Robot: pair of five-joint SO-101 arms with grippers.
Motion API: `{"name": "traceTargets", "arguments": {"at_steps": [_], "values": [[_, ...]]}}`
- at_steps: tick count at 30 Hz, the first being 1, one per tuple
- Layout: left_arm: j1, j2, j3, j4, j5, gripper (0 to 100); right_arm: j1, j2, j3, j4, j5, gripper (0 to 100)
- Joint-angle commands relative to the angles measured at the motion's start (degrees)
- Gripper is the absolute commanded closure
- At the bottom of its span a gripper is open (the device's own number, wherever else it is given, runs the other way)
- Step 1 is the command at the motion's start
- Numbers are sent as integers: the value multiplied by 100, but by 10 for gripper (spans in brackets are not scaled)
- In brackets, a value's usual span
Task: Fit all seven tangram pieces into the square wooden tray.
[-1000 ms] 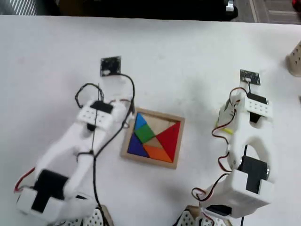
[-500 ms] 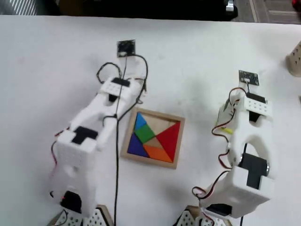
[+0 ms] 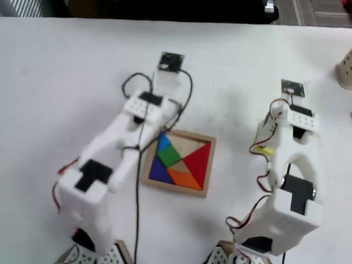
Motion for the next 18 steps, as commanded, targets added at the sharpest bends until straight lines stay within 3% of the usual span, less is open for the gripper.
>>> {"name": "traceTargets", "arguments": {"at_steps": [1, 5, 13, 18], "values": [[514, -1051, 1547, -1275, -70, 977, 31, -13, -167, 13, 0, 825], [1068, -1226, 2418, -1890, -343, 977, 31, -13, -167, 13, 0, 825], [892, -866, 2022, -1451, -264, 977, 22, -4, -149, 13, 0, 825], [804, -655, 1547, -563, -299, 977, 22, -4, -149, 13, 0, 825]]}}
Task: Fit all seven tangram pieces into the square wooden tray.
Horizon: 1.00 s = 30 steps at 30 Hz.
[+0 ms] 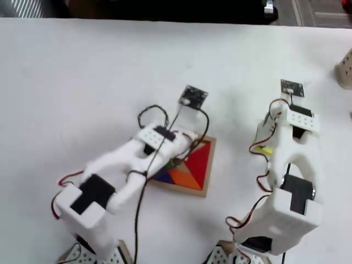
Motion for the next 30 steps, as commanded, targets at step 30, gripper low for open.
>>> {"name": "traceTargets", "arguments": {"at_steps": [30], "values": [[-673, -1516, 211, -44, 62, 977, -13, -22, -158, -22, 0, 825]]}}
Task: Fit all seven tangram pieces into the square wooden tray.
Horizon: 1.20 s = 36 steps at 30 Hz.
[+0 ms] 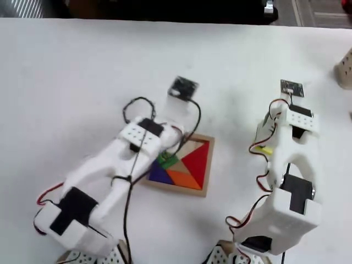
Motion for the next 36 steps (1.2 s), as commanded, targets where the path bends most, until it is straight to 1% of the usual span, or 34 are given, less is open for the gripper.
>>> {"name": "traceTargets", "arguments": {"at_steps": [1, 4, 8, 13, 17, 20, 26, 28, 31, 32, 36], "values": [[-435, -259, -44, -1081, 519, 977, -13, -22, -158, -22, 0, 825], [-813, 251, -580, -1134, 791, 977, -13, -22, -158, -22, 0, 825], [-1147, 1288, -1609, -642, 774, 977, -13, -22, -149, -22, 0, 825], [-1121, 2607, -2760, -105, 774, 977, -13, -22, -149, -22, 0, 825], [-1121, 3090, -3341, 211, 774, 977, -13, -22, -149, -22, 0, 825], [-1121, 3037, -3385, 642, 765, 977, -13, -22, -149, -22, 0, 825], [-1042, 2695, -3376, 1978, 756, 977, -13, -22, -149, -22, 0, 825], [-936, 2677, -3367, 2268, 651, 977, -13, -22, -149, -22, 0, 825], [-699, 2624, -3086, 2277, 44, 977, -13, -22, -149, -22, 0, 825], [-611, 2580, -2945, 2189, -18, 977, -13, -22, -149, -22, 0, 825], [-321, 2062, -2268, 1802, 158, 977, -13, -22, -149, -31, 0, 825]]}}
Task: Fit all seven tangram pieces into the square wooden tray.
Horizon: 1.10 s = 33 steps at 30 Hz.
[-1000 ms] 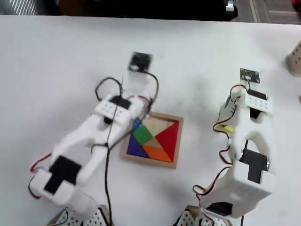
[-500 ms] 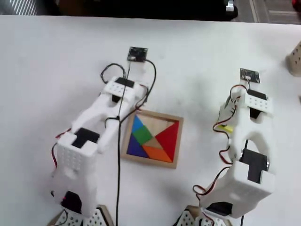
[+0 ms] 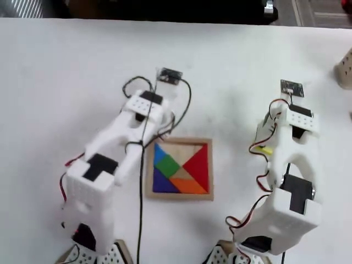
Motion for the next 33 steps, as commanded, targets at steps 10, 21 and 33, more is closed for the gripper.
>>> {"name": "traceTargets", "arguments": {"at_steps": [10, 21, 33], "values": [[277, -2334, 2215, -1758, 18, 977, 22, -31, -149, -84, 0, 824], [-840, -1938, 2541, -4360, 35, 977, 145, -391, -826, 831, 9, 826], [-998, -1886, 2356, -4114, 35, 977, 1200, -233, -1468, 840, 1029, 980]]}}
